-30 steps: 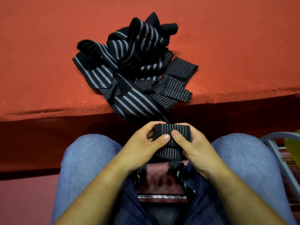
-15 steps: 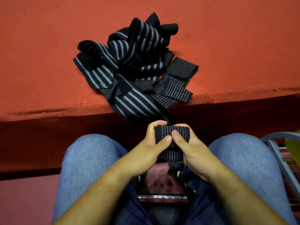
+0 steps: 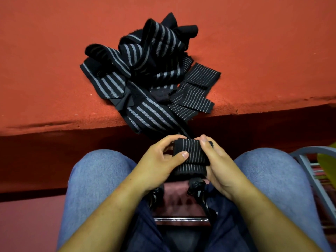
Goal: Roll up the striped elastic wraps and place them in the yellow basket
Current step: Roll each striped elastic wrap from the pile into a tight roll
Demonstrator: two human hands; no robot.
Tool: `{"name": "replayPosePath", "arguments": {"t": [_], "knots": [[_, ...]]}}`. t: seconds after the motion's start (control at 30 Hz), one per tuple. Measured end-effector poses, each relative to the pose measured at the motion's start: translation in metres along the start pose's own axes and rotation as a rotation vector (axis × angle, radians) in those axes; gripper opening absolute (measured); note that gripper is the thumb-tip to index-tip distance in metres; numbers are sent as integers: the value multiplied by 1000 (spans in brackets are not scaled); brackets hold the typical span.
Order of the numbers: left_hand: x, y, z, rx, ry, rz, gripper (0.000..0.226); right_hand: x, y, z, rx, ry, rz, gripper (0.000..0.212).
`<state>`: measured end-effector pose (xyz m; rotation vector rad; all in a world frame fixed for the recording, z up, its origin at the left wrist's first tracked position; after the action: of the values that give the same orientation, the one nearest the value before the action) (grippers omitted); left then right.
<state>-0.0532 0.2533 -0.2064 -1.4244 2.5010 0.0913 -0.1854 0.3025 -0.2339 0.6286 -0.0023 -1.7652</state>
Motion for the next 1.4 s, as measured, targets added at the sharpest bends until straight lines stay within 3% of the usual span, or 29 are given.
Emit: {"name": "replayPosePath", "arguments": {"t": [0.17, 0.4, 0.57, 0.7, 0.83, 0.93, 1.1, 1.23, 1.4], "knots": [[2, -2, -2, 45, 57, -8, 39, -1, 3, 5, 44, 3, 42, 49], [-2, 1, -10, 25, 84, 14, 44, -4, -5, 15, 16, -125, -4, 26], [-8, 4, -15, -48, 47, 16, 26, -16, -4, 31, -70, -229, -4, 19], [-9, 3, -21, -14, 16, -11, 22, -32, 0, 52, -284, -363, -16, 27], [-11, 8, -39, -64, 34, -13, 14, -48, -2, 70, -302, -431, -26, 29], [-15, 18, -61, -154, 67, -8, 23, -61, -6, 92, -256, -451, -6, 22], [-23, 42, -101, -242, 131, 45, 44, -82, -21, 132, -397, -381, 36, 43], [-26, 67, -137, -192, 215, 88, 50, -104, -40, 172, -538, -432, -1, 33], [-27, 110, -186, -45, 362, 127, 34, -137, -71, 223, -581, -520, -113, 26]]}}
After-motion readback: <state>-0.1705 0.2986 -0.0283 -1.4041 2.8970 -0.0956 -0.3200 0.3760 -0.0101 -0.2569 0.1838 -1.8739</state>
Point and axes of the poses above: each hand's wrist, its own x-axis towards the middle knuckle, its own y-axis out of the palm, z = x × y, the point moved 9 cm from there along x, towards the middle knuckle, and after that the axes turned 3 degrees about -z, right-handed, at the moved point
